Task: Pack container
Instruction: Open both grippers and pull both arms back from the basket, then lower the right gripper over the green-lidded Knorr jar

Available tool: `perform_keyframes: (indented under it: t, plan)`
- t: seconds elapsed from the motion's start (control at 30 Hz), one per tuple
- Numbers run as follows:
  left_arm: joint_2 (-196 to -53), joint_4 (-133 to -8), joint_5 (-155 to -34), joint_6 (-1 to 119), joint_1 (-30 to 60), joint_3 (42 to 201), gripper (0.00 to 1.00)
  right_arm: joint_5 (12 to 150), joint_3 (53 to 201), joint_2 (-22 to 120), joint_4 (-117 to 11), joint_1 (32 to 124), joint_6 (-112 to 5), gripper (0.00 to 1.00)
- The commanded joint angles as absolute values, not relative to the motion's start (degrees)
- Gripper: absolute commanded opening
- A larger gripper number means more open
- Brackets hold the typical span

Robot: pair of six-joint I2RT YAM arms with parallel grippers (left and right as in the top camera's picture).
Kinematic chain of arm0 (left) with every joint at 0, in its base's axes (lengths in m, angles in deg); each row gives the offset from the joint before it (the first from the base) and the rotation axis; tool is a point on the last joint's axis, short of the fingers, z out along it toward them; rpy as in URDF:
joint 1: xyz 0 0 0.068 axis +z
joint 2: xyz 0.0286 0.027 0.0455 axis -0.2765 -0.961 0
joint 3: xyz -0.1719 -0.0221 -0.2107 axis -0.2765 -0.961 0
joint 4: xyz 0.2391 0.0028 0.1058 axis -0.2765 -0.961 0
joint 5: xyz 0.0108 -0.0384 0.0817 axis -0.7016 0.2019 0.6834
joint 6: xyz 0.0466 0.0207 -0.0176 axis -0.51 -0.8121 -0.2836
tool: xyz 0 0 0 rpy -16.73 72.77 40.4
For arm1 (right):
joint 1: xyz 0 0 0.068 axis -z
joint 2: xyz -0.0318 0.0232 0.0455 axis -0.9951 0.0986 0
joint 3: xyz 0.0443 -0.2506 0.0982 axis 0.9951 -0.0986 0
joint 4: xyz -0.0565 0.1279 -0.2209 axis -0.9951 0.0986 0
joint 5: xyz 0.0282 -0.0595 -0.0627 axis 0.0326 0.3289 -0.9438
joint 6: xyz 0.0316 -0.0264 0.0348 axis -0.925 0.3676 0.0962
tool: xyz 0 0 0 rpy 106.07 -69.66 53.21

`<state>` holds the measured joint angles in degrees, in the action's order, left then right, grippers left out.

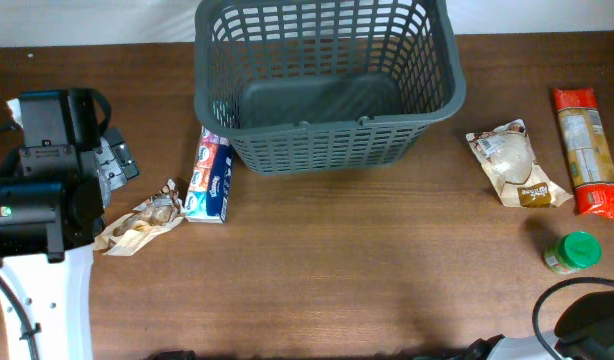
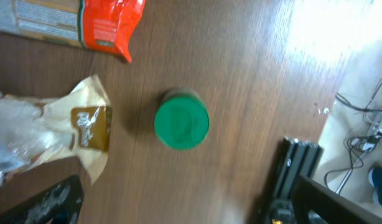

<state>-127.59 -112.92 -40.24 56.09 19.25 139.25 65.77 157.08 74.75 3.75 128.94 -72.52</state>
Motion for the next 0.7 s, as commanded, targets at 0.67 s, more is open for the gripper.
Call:
perform_keyframes:
  t: [0.67]
  plan:
    - [-127.7,-113.1,-43.6,55.8,19.6,139.4,0.99,68.5,126.5,74.2,-20.1,129.3,-68.4,0.99]
